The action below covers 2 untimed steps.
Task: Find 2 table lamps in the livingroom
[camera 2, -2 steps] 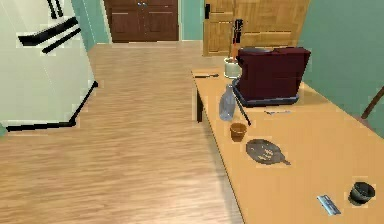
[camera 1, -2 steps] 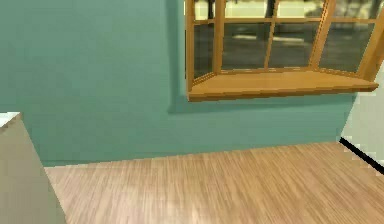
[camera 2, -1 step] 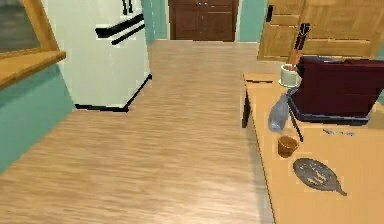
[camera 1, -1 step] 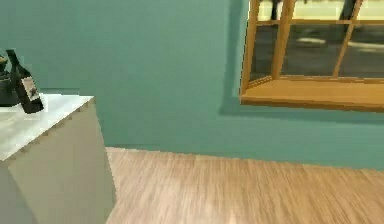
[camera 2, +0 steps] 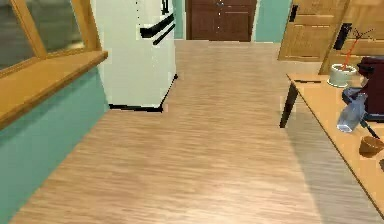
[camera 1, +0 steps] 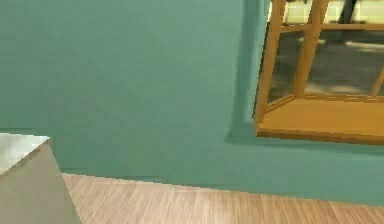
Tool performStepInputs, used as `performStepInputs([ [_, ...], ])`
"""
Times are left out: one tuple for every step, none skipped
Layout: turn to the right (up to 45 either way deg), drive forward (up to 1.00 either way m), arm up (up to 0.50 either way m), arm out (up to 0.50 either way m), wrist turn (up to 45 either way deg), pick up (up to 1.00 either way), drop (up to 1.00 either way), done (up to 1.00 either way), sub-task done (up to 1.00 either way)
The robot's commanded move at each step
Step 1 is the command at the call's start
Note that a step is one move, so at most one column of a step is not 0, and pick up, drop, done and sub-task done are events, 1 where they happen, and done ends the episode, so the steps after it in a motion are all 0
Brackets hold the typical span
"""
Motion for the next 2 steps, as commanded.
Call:
performStepInputs([
  [45.0, 0.0, 0.0, 0.0, 0.0, 0.0, 0.0, 0.0, 0.0],
  [45.0, 0.0, 0.0, 0.0, 0.0, 0.0, 0.0, 0.0, 0.0],
])
